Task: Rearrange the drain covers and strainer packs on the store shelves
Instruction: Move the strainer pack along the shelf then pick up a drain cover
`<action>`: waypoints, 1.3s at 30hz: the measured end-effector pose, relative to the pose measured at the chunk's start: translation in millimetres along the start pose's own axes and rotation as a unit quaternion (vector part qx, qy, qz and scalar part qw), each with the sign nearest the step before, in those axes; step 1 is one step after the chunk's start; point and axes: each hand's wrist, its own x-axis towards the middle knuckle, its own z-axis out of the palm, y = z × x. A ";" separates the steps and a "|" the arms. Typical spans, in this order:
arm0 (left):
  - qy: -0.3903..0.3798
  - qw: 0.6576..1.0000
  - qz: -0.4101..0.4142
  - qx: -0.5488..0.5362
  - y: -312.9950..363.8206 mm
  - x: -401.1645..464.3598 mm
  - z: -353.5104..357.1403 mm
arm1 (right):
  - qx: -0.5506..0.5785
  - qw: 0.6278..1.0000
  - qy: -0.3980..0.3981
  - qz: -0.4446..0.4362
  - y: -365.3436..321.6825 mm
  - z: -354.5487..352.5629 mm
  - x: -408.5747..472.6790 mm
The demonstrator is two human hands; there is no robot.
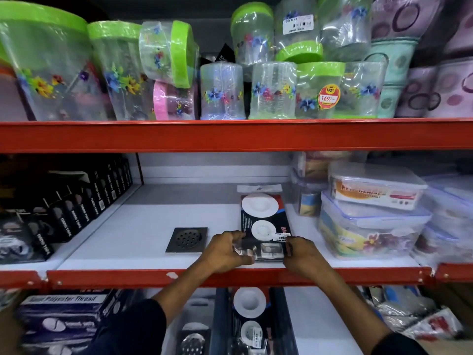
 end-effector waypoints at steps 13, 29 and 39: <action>0.228 0.960 0.006 0.163 -116.7 -58.8 -88.2 | -0.019 0.955 -0.029 -0.296 -129.4 43.9 43.4; 0.163 0.977 -0.068 0.119 -174.8 -61.1 -105.2 | -0.117 0.948 -0.084 -0.284 -179.7 52.3 76.7; 0.156 0.974 -0.082 0.146 -161.0 -71.0 -107.1 | -0.090 0.912 0.081 -0.391 -139.6 56.6 -41.0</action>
